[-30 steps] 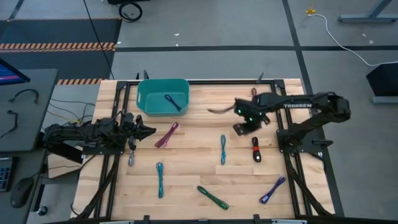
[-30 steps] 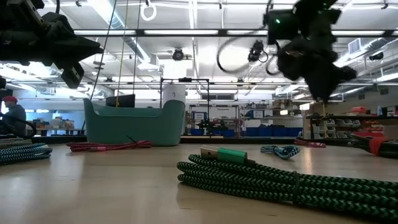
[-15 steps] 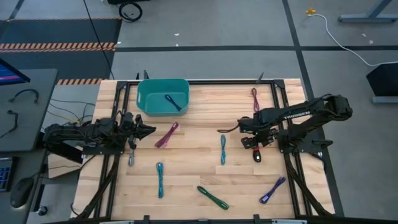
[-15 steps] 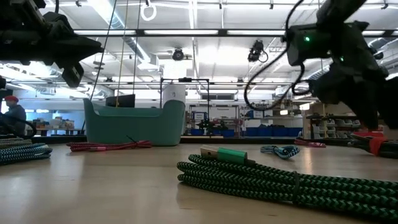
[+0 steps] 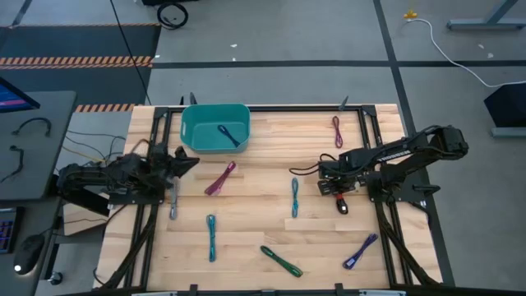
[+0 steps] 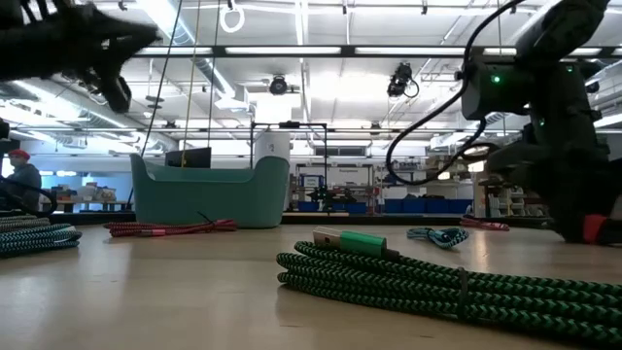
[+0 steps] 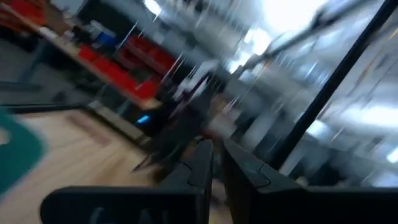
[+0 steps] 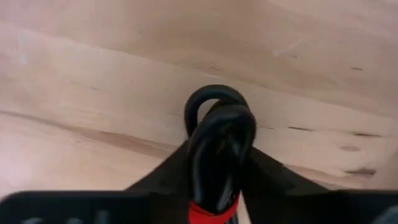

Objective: Pick and place USB-C Cables
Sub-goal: Put the black USB charger cable into the green bin

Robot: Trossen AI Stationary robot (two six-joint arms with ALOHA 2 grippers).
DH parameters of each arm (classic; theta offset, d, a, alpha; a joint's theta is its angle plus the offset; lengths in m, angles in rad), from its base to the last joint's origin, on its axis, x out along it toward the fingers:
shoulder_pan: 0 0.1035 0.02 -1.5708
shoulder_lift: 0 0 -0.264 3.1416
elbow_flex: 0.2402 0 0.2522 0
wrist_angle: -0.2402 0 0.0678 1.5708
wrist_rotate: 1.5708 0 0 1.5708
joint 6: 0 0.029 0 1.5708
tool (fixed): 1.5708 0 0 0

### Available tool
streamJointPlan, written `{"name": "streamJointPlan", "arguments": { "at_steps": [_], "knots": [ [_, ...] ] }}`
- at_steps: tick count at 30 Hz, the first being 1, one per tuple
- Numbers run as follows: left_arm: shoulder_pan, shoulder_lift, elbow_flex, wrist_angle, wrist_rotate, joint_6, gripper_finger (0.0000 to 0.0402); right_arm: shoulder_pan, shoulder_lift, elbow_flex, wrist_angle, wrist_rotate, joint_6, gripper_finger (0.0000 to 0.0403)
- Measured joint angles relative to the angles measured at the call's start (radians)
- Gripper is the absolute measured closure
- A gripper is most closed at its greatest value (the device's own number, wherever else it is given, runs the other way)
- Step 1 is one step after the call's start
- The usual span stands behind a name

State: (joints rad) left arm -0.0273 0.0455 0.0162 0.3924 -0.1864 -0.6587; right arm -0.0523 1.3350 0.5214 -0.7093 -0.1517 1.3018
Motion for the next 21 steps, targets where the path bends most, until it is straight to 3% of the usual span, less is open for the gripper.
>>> {"name": "streamJointPlan", "arguments": {
  "at_steps": [4, 7, 10, 14, 21],
  "knots": [
    [0.003, -0.001, 0.0, 0.116, -0.174, -0.038, 0.0363, -0.003, 0.003, 0.02, 0.005, 0.005, -0.076, 0.0361],
    [0.004, 0.002, 0.005, 0.137, -0.287, -0.037, 0.0363, -0.017, 0.008, 0.061, 0.032, 0.045, -0.118, 0.0363],
    [0.005, 0.026, 0.028, 0.109, -0.317, 0.026, 0.0364, -0.041, 0.006, 0.118, 0.103, 0.068, -0.16, 0.0363],
    [0.019, 0.122, 0.109, 0.001, -0.369, 0.083, 0.0361, -0.095, 0.007, 0.194, 0.393, 0.097, -0.255, 0.0363],
    [0.081, 0.381, 0.249, -0.1, -0.322, 0.068, 0.0318, -0.195, 0.01, 0.327, 0.876, 0.158, -0.462, 0.0364]
  ]
}}
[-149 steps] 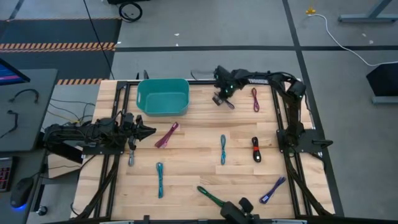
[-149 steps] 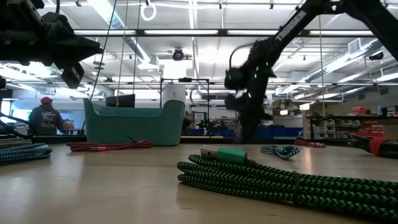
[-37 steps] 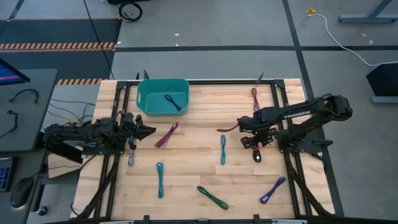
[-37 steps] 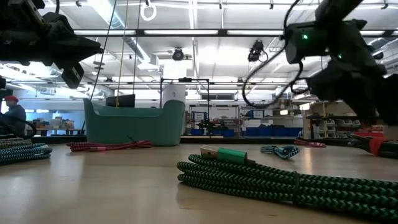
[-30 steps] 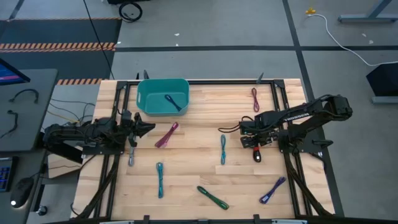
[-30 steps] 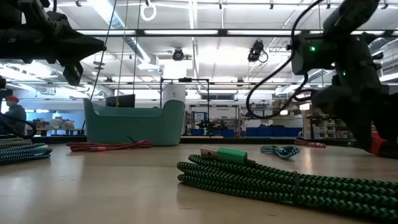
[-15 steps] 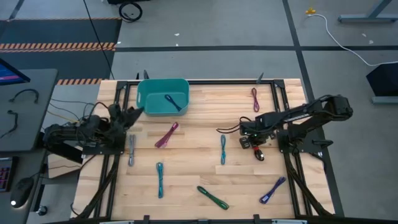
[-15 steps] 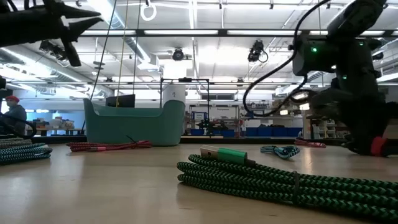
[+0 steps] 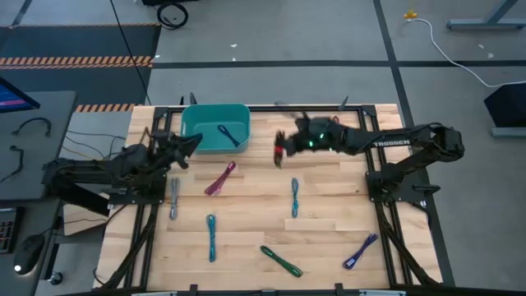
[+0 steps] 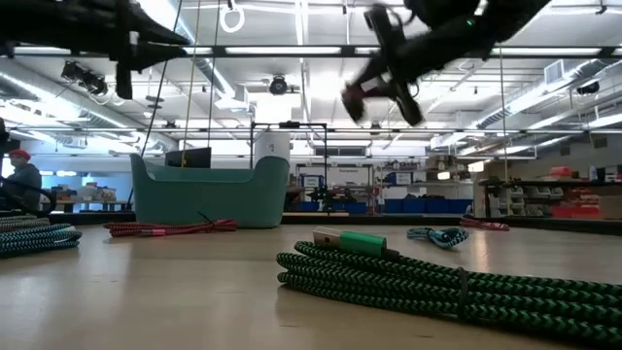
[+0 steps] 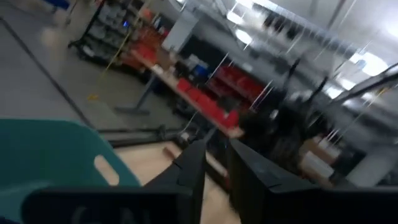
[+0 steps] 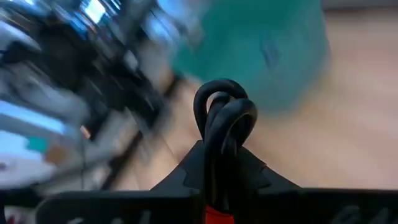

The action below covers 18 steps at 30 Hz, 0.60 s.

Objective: Pick and place USB-C Cables
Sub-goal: Put the black USB charger cable into the green bin

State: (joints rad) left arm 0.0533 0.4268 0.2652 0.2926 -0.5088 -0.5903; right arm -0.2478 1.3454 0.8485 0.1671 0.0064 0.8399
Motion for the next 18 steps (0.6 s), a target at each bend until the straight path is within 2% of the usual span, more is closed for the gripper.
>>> {"name": "streamJointPlan", "arguments": {
  "at_steps": [4, 8, 14, 18],
  "knots": [
    [0.05, 0.146, 0.052, 0.002, 0.133, -0.033, 0.0275, -0.04, 0.057, 0.123, 0.066, -0.001, -0.094, 0.0364],
    [0.091, 0.261, 0.098, 0.002, 0.264, -0.029, 0.0218, -0.042, 0.183, 0.276, 0.094, -0.079, -0.201, 0.0364],
    [0.131, 0.373, 0.154, 0.001, 0.359, -0.026, 0.0133, -0.011, 0.417, 0.544, 0.094, -0.162, -0.321, 0.0364],
    [0.147, 0.41, 0.178, 0.002, 0.368, -0.01, 0.0107, -0.008, 0.543, 0.714, 0.102, -0.252, -0.315, 0.0364]
  ]
}}
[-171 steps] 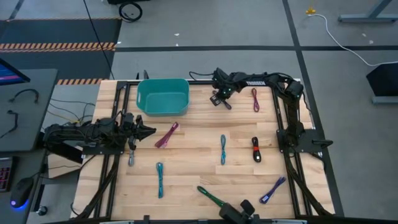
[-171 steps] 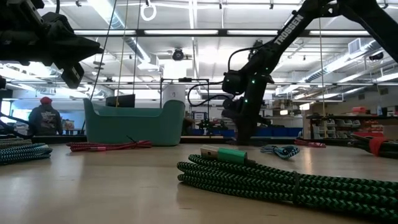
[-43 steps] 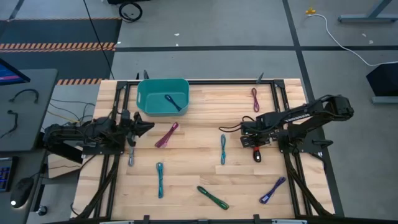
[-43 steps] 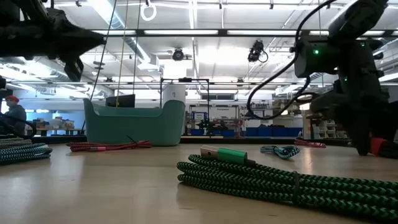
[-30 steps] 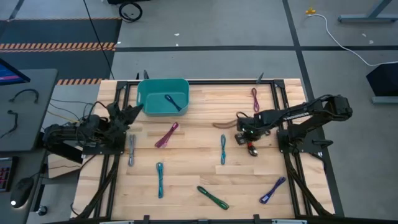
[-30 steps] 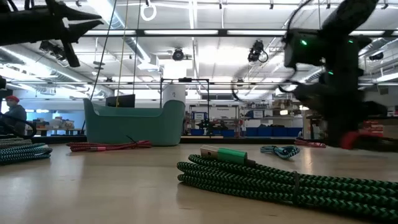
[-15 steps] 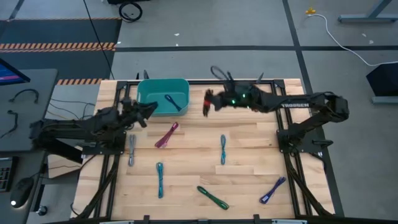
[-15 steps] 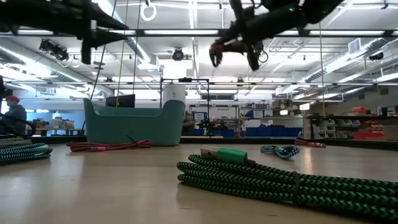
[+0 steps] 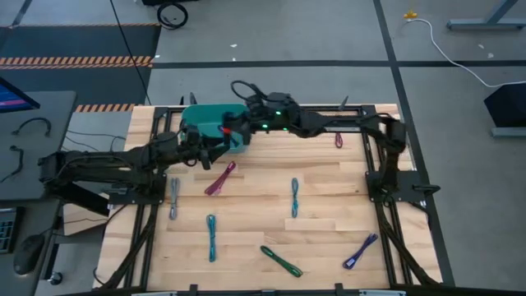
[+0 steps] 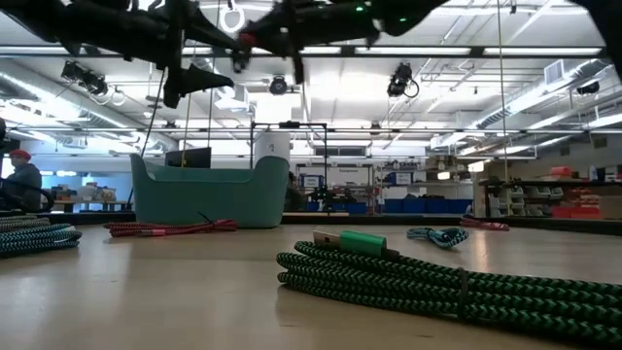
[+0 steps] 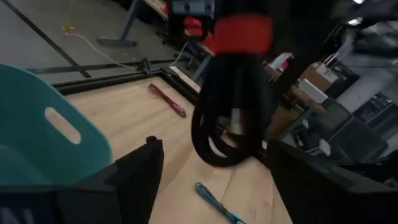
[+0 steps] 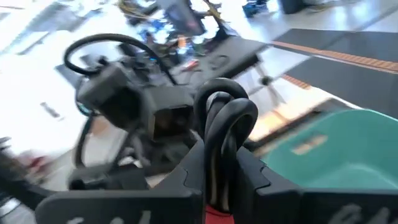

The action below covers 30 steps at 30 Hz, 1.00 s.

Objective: Pick and place USB-C Cables
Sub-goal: Put the black USB charger cable into the green bin

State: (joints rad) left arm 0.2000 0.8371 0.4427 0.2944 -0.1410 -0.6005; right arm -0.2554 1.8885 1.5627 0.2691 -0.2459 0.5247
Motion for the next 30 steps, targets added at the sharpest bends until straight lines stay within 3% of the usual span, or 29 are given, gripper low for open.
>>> {"name": "streamJointPlan", "arguments": {
  "at_steps": [4, 8, 16, 24, 30],
  "knots": [
    [0.0, 0.007, 0.01, 0.014, 0.0, 0.078, 0.0111, 0.004, 0.079, 0.115, -0.002, -0.109, 0.001, 0.0364],
    [0.0, 0.007, 0.011, 0.029, 0.003, 0.104, 0.0145, 0.008, 0.105, 0.15, -0.004, -0.12, 0.013, 0.0363],
    [0.0, 0.006, 0.01, 0.042, 0.007, 0.167, 0.0316, 0.007, 0.107, 0.153, -0.047, -0.121, 0.014, 0.0345],
    [0.0, 0.006, 0.01, 0.003, 0.011, 0.167, 0.0333, -0.058, 0.078, 0.153, -0.156, -0.262, 0.031, 0.0279],
    [0.012, 0.005, 0.01, -0.076, -0.029, 0.133, 0.0345, -0.144, -0.011, 0.153, -0.382, -0.359, -0.018, 0.0231]
  ]
}}
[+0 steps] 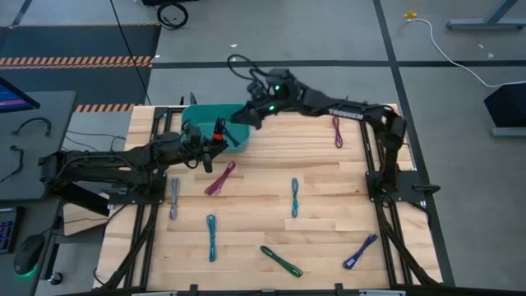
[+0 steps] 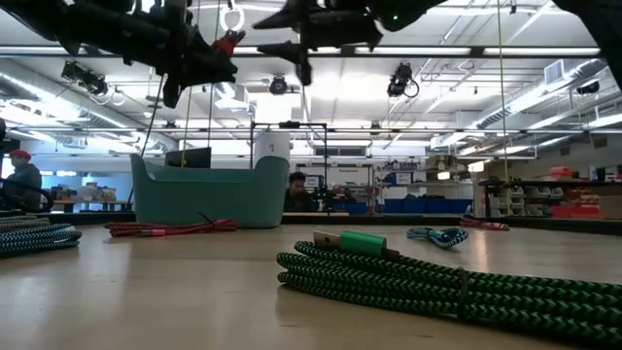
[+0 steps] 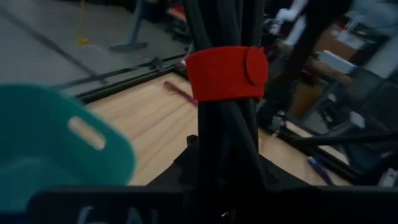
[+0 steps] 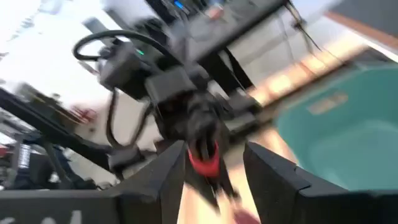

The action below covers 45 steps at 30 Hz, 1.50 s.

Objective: Pick and place USB-C Cables
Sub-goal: Put the black USB charger cable into the green bin

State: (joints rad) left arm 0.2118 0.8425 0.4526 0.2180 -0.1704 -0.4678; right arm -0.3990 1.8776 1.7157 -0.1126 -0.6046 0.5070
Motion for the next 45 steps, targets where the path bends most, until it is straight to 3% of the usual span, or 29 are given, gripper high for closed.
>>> {"name": "streamJointPlan", "arguments": {
  "at_steps": [4, 10, 16, 20, 27, 35, 45],
  "knots": [
    [0.073, 0.001, 0.021, -0.114, -0.006, -0.066, 0.0345, -0.021, -0.056, 0.0, -0.285, 0.082, -0.139, 0.023],
    [0.302, 0.059, 0.22, -0.586, 0.009, 0.008, 0.0345, 0.017, -0.096, -0.001, -0.65, 0.41, -0.289, 0.0238],
    [0.548, 0.261, 0.35, -0.817, 0.213, 0.141, 0.0346, 0.08, -0.096, -0.001, -0.788, 0.593, -0.301, 0.0239],
    [0.63, 0.432, 0.414, -0.881, 0.263, 0.16, 0.0346, 0.129, -0.099, -0.001, -0.852, 0.671, -0.301, 0.0239],
    [0.662, 0.661, 0.551, -1.107, 0.215, 0.113, 0.033, 0.204, -0.102, -0.001, -0.99, 0.803, -0.29, 0.0239],
    [0.662, 0.77, 0.603, -1.193, 0.194, 0.107, 0.0322, 0.25, -0.11, -0.001, -1.015, 0.888, -0.263, 0.0239],
    [0.685, 0.768, 0.62, -1.282, 0.148, 0.094, 0.0198, 0.291, -0.19, -0.001, -1.105, 1.008, -0.248, 0.0239]
  ]
}}
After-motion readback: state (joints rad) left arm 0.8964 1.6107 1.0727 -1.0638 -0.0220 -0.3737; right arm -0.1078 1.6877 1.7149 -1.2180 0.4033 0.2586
